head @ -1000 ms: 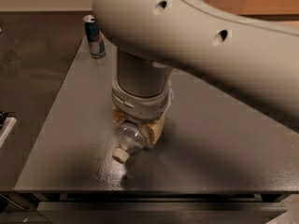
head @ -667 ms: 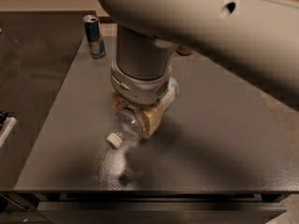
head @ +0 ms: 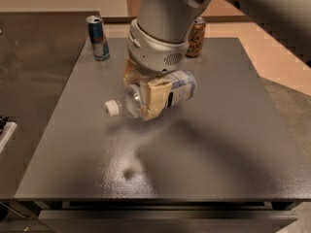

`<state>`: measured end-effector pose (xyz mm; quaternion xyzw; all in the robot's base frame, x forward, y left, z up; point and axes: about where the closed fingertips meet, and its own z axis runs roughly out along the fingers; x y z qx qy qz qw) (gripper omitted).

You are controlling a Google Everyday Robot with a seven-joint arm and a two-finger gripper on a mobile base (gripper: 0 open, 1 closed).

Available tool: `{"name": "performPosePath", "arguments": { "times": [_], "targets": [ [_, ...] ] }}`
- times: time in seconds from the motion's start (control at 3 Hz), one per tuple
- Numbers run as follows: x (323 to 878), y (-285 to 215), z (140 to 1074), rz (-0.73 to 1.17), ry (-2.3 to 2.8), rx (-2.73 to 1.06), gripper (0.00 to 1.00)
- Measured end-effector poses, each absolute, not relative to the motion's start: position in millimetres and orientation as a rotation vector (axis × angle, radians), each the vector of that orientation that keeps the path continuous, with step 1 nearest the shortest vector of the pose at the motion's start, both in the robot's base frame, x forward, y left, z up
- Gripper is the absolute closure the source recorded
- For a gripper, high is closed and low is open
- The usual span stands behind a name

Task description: Place blue plastic bottle upright

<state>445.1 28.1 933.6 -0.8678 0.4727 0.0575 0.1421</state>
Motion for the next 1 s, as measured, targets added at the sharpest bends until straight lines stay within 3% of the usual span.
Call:
{"name": "performPosePath", "arguments": {
  "times": [1.0],
  "targets": [
    [477.6, 26.0, 970.4, 0.587, 1.603, -1.895, 1.0]
  ]
}}
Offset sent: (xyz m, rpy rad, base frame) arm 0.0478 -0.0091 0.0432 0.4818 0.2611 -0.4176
